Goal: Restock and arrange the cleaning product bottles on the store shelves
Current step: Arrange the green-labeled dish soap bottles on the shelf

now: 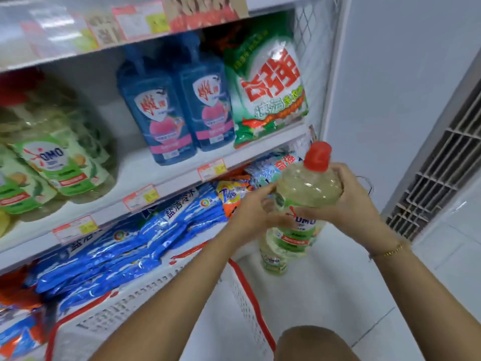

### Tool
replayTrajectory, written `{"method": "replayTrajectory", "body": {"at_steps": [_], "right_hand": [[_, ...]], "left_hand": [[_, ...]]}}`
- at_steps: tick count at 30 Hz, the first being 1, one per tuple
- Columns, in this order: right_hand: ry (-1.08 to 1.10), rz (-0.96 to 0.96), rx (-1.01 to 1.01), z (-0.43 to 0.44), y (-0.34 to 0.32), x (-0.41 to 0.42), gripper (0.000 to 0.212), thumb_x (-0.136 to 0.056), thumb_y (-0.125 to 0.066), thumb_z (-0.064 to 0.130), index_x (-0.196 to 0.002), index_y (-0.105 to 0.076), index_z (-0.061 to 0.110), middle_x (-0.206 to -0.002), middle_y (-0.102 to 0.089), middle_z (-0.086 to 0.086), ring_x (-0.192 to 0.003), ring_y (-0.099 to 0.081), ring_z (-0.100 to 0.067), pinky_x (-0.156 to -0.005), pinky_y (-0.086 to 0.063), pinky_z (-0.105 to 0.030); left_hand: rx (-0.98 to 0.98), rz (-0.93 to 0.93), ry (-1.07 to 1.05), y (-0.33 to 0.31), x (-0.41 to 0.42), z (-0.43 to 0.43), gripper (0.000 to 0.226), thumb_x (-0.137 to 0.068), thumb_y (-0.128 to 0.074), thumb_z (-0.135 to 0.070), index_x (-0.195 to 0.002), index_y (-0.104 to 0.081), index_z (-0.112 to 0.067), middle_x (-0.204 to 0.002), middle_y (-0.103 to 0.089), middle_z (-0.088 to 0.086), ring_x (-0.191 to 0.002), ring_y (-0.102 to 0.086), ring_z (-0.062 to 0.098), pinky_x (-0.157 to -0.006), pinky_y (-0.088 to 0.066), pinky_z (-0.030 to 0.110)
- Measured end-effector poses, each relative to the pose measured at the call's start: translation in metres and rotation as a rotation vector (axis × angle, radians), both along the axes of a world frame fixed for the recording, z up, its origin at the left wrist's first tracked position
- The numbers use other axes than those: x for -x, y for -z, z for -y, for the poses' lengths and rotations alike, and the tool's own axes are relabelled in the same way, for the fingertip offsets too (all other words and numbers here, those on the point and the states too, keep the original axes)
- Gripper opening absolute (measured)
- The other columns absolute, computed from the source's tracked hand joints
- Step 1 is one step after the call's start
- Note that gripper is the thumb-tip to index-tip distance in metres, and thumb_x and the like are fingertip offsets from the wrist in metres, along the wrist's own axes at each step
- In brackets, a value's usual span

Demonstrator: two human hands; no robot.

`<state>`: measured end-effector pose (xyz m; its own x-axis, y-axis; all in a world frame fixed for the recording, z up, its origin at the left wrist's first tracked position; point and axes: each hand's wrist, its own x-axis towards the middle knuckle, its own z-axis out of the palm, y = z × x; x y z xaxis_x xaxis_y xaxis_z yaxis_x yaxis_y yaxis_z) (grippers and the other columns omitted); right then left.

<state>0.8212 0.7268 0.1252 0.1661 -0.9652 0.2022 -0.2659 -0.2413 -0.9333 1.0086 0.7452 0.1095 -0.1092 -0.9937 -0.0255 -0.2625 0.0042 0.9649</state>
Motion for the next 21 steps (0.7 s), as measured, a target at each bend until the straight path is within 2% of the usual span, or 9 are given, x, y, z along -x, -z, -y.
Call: {"method": "replayTrajectory", "body": {"at_steps": [2, 4, 6, 7, 9, 11, 15, 18, 21], "right_hand": [[0.128, -0.034, -0.010, 0.011, 0.034, 0.008, 0.082, -0.044, -0.096, 0.020, -0.111, -0.048, 0.027, -0.098, -0.060, 0.017, -0.090, -0.060, -0.007, -0.077, -0.048, -0.025], [0.245, -0.071, -0.023, 0.027, 0.071, 0.014, 0.083, -0.045, -0.095, 0.020, -0.109, -0.044, 0.029, -0.096, -0.056, 0.018, -0.090, -0.057, -0.013, -0.081, -0.048, -0.032], [0.325, -0.116, -0.034, 0.044, 0.108, 0.019, 0.083, -0.046, -0.094, 0.024, -0.109, -0.042, 0.029, -0.096, -0.054, 0.016, -0.093, -0.056, -0.017, -0.082, -0.048, -0.036], [0.354, -0.144, -0.049, 0.052, 0.125, 0.022, 0.082, -0.047, -0.094, 0.025, -0.112, -0.043, 0.026, -0.099, -0.055, 0.012, -0.094, -0.057, -0.020, -0.081, -0.047, -0.035], [0.393, -0.197, -0.094, 0.068, 0.158, 0.024, 0.082, -0.051, -0.093, 0.025, -0.118, -0.046, 0.017, -0.104, -0.057, 0.004, -0.099, -0.058, -0.025, -0.079, -0.043, -0.033], [0.402, -0.221, -0.143, 0.080, 0.191, 0.023, 0.081, -0.054, -0.092, 0.023, -0.120, -0.046, 0.014, -0.110, -0.058, -0.001, -0.103, -0.057, -0.029, -0.078, -0.040, -0.031], [0.394, -0.202, -0.239, 0.097, 0.242, 0.009, 0.086, -0.053, -0.093, 0.023, -0.123, -0.044, 0.014, -0.109, -0.052, 0.004, -0.103, -0.055, -0.026, -0.080, -0.038, -0.028], [0.371, -0.149, -0.295, 0.098, 0.269, -0.007, 0.090, -0.048, -0.092, 0.037, -0.122, -0.042, 0.021, -0.114, -0.054, 0.004, -0.102, -0.055, -0.021, -0.085, -0.045, -0.035], [0.358, -0.135, -0.302, 0.094, 0.280, -0.025, 0.088, -0.054, -0.092, 0.037, -0.123, -0.042, 0.021, -0.113, -0.052, 0.005, -0.096, -0.050, -0.013, -0.082, -0.042, -0.030]], "left_hand": [[-0.020, 0.034, -0.034, 0.036, 0.007, 0.022, 0.055, -0.069, -0.080, 0.005, -0.119, -0.061, -0.011, -0.104, -0.066, -0.001, -0.091, -0.061, 0.006, -0.083, -0.050, 0.023], [0.015, 0.305, -0.162, 0.072, 0.004, 0.042, 0.048, -0.081, -0.071, -0.001, -0.125, -0.058, -0.011, -0.123, -0.059, 0.006, -0.112, -0.056, 0.019, -0.099, -0.041, 0.023], [-0.008, 0.545, -0.226, 0.101, -0.003, 0.053, 0.052, -0.085, -0.064, -0.007, -0.135, -0.050, -0.014, -0.135, -0.048, 0.009, -0.125, -0.047, 0.023, -0.092, -0.030, 0.013], [-0.076, 0.582, -0.213, 0.114, -0.005, 0.059, 0.056, -0.086, -0.066, -0.014, -0.139, -0.045, -0.015, -0.138, -0.044, 0.009, -0.127, -0.044, 0.023, -0.091, -0.030, 0.015], [-0.214, 0.602, -0.170, 0.140, -0.005, 0.070, 0.067, -0.083, -0.073, -0.030, -0.142, -0.042, -0.017, -0.138, -0.041, 0.008, -0.126, -0.045, 0.023, -0.097, -0.036, 0.023], [-0.256, 0.656, -0.106, 0.164, 0.001, 0.076, 0.064, -0.082, -0.072, -0.036, -0.138, -0.046, -0.017, -0.133, -0.047, 0.007, -0.122, -0.049, 0.023, -0.098, -0.040, 0.028], [-0.188, 0.761, -0.088, 0.188, 0.012, 0.079, 0.029, -0.091, -0.057, -0.023, -0.118, -0.057, -0.013, -0.115, -0.061, 0.007, -0.108, -0.058, 0.025, -0.088, -0.044, 0.031], [-0.141, 0.779, 0.021, 0.185, 0.009, 0.083, 0.030, -0.087, -0.057, -0.010, -0.117, -0.060, -0.013, -0.115, -0.061, 0.010, -0.106, -0.056, 0.026, -0.085, -0.040, 0.030], [-0.123, 0.753, 0.198, 0.180, -0.003, 0.090, 0.030, -0.086, -0.060, -0.009, -0.116, -0.062, -0.014, -0.116, -0.061, 0.006, -0.106, -0.056, 0.023, -0.085, -0.041, 0.027]]}}
